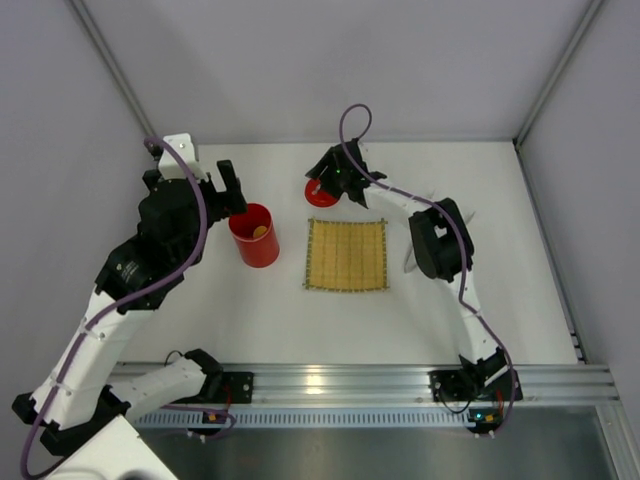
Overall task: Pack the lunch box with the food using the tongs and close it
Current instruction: Pick up the box lid from the center of the board, then close the box lid on the packing box.
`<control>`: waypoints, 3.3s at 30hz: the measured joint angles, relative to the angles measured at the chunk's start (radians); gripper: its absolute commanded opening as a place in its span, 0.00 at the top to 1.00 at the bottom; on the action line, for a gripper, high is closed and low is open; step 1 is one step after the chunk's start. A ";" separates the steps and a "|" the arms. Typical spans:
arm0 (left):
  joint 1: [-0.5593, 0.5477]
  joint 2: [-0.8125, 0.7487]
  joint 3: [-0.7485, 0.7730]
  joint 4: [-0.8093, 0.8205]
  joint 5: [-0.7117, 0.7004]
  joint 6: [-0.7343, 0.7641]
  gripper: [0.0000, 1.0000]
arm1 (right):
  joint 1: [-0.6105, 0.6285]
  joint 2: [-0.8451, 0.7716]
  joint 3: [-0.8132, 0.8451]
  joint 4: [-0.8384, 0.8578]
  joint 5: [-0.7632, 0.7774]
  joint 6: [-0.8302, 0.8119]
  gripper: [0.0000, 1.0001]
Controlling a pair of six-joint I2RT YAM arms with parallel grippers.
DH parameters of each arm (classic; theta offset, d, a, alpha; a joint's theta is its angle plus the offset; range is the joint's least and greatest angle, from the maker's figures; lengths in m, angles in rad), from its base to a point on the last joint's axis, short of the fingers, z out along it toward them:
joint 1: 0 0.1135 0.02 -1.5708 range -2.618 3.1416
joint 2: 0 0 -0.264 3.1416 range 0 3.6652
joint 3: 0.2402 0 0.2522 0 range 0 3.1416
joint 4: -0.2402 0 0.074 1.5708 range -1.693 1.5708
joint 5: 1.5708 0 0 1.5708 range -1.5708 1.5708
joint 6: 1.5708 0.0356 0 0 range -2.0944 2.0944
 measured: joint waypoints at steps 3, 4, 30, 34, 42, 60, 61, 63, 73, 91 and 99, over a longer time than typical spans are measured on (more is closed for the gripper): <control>0.000 0.004 -0.008 0.000 0.000 0.001 0.04 | 0.000 0.015 0.000 0.003 0.003 0.007 0.40; 0.000 0.005 -0.010 0.000 0.001 0.001 0.04 | 0.000 0.021 -0.001 0.008 0.004 0.011 0.40; 0.000 0.022 -0.029 0.000 0.004 0.026 0.04 | -0.006 0.110 -0.014 0.208 0.036 0.100 0.76; 0.000 0.022 -0.043 0.000 0.004 0.027 0.04 | -0.006 0.117 -0.028 0.247 0.042 0.099 0.88; 0.000 0.021 -0.050 0.001 0.003 0.027 0.04 | -0.006 0.114 -0.089 0.352 0.043 0.098 1.00; 0.000 0.005 -0.061 0.009 -0.024 0.027 0.04 | -0.007 -0.262 -0.272 0.295 -0.015 -0.097 1.00; 0.000 0.003 -0.061 0.009 -0.024 0.027 0.04 | -0.007 -0.290 -0.278 0.294 -0.028 -0.100 1.00; 0.000 0.003 -0.061 0.010 -0.026 0.027 0.04 | -0.007 -0.349 -0.299 0.298 -0.060 -0.101 1.00; 0.000 -0.002 -0.060 0.016 -0.027 0.026 0.04 | 0.020 -0.499 -0.391 0.329 -0.260 -0.039 1.00; 0.000 -0.008 -0.035 0.016 -0.023 0.022 0.04 | 0.246 -0.358 -0.375 0.434 -0.453 0.068 1.00; 0.000 -0.008 -0.033 0.016 -0.023 0.022 0.04 | 0.251 -0.278 -0.311 0.438 -0.465 0.078 1.00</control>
